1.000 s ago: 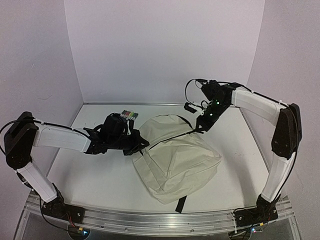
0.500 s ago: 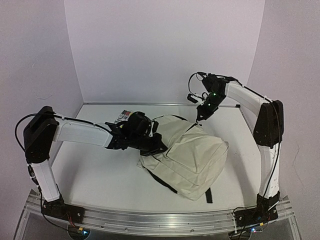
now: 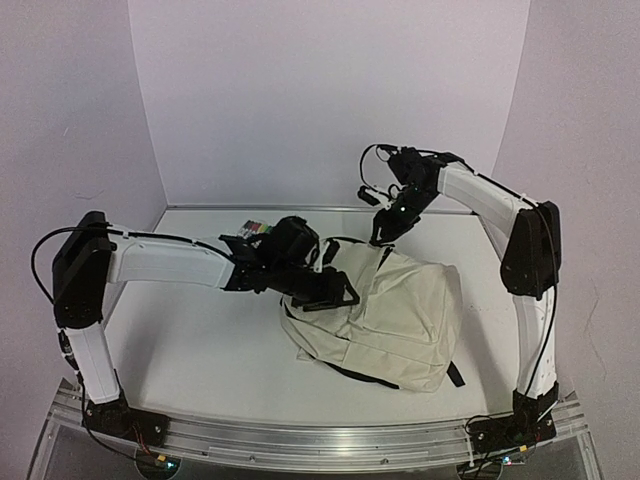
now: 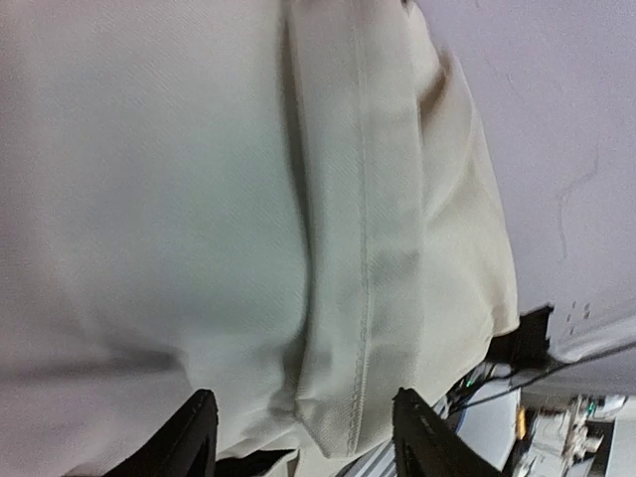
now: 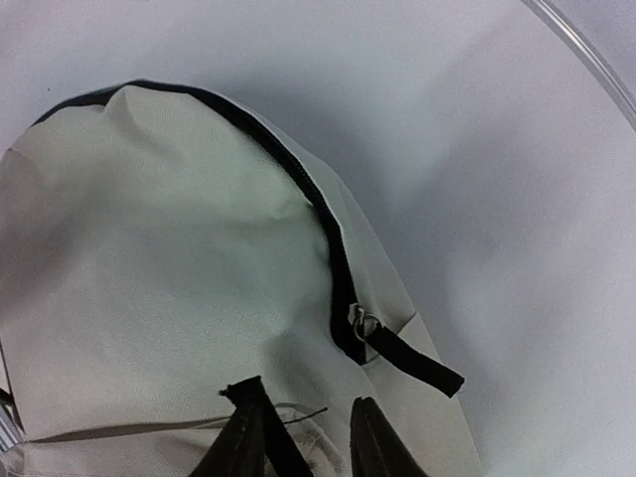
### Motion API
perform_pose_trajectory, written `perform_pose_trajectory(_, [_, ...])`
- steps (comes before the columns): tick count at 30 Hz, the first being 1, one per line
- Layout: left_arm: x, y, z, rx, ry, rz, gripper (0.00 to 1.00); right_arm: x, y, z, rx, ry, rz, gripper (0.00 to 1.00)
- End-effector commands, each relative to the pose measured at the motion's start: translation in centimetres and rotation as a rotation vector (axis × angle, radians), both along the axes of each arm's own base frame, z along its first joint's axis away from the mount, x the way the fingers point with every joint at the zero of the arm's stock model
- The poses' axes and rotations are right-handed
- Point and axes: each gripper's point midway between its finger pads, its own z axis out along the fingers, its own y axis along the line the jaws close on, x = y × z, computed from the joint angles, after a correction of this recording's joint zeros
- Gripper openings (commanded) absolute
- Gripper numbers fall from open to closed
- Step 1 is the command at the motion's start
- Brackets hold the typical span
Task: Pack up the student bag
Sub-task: Unzip the student bag at the center of the board, then move the stationery to the center of the board.
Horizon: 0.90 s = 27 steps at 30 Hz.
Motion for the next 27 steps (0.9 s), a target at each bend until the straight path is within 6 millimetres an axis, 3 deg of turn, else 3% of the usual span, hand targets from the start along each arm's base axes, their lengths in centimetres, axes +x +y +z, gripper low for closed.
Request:
perform_pose_trajectory(1, [6.2,6.5,5.2,0.033,-0.131,0.241,0.68,-0.1,-0.1,5.7,0.087,-0.085,-0.04,0.61])
perform_pose_trajectory(4, [10.5,12.3,5.4,0.151,-0.174,0.455,0.81,-0.3,-0.5,6.8,0.1,-0.098,-0.064,0.8])
perform_pose_trajectory(6, [13.0,15.7,5.0,0.239,-0.18,0.566,0.86,-0.6,-0.8,7.2,0.105,-0.098,-0.078,0.87])
perform_pose_trajectory(9, [15.7,18.7,4.8,0.37,-0.212,0.657,0.88,-1.1,-1.3,7.3,0.11,-0.086,-0.093,0.9])
perform_pose_trajectory(13, [18.9,21.7,2.5,0.539,-0.185,0.73,0.89,-1.9,-1.7,7.2,0.112,-0.07,-0.099,0.91])
perform_pose_trajectory(22, [25.1,22.0,-1.2,0.669,-0.22,0.655,0.93,-2.6,-2.6,6.2,0.102,-0.035,-0.115,0.92])
perform_pose_trajectory(27, [28.4,22.3,-1.7,0.671,-0.274,0.643,0.94,-2.8,-3.0,6.0,0.098,-0.03,-0.113,0.92])
